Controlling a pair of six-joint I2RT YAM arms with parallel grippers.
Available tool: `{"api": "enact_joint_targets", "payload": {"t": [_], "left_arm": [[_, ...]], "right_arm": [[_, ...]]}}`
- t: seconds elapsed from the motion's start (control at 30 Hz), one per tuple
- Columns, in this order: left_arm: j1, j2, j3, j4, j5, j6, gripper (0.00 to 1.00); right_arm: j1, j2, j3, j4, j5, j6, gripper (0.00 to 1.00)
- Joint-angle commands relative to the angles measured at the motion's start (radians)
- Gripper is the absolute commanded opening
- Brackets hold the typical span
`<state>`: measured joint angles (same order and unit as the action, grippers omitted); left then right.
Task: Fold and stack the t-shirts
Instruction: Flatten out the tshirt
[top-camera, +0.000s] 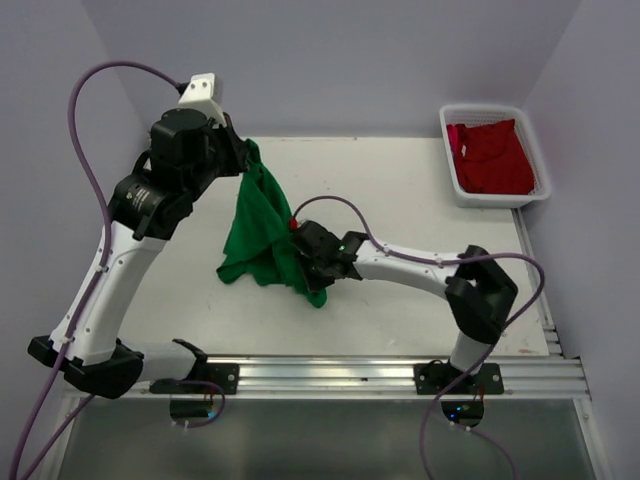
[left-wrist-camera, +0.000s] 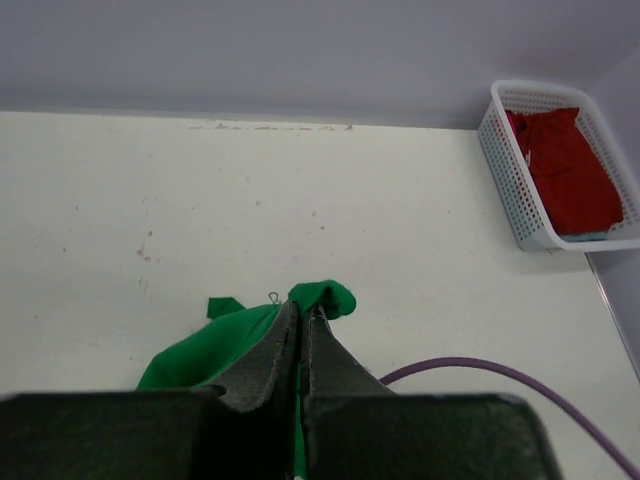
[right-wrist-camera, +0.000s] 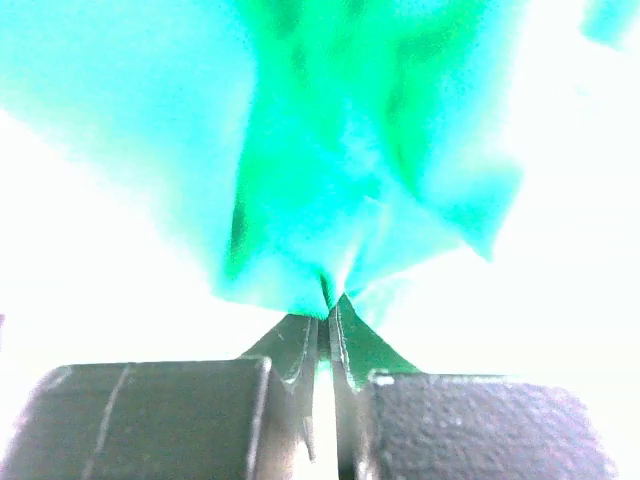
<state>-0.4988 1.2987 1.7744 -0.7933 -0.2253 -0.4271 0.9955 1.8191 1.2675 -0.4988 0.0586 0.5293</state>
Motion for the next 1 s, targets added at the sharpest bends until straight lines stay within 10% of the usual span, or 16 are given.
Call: {"api": "enact_joint_targets", "payload": {"t": [0.0, 0.4, 0.6, 0.97], "left_arm": [[-0.001, -0.055, -0.023, 0.039, -0.066, 0.01, 0.0], [-0.001, -0.208, -0.004, -0.078, -0.172, -0.03, 0.0], [-0.001, -0.225, 0.103, -0.144, -0.252, -0.062, 0.0], [0.037, -0.124, -0.497, 0.122, -0.283, -0.113, 0.0]], "right_arm": [[0.006, -0.239, 0.013, -0.15, 0.073, -0.06, 0.0], [0.006, -0.659, 0.291, -0.587, 0.356, -0.108, 0.04], [-0.079, -0.51, 0.38, -0.73, 0.581, -0.009, 0.0], [-0.414, -0.102, 0.155, -0.408, 0.354, -0.022, 0.0]]}}
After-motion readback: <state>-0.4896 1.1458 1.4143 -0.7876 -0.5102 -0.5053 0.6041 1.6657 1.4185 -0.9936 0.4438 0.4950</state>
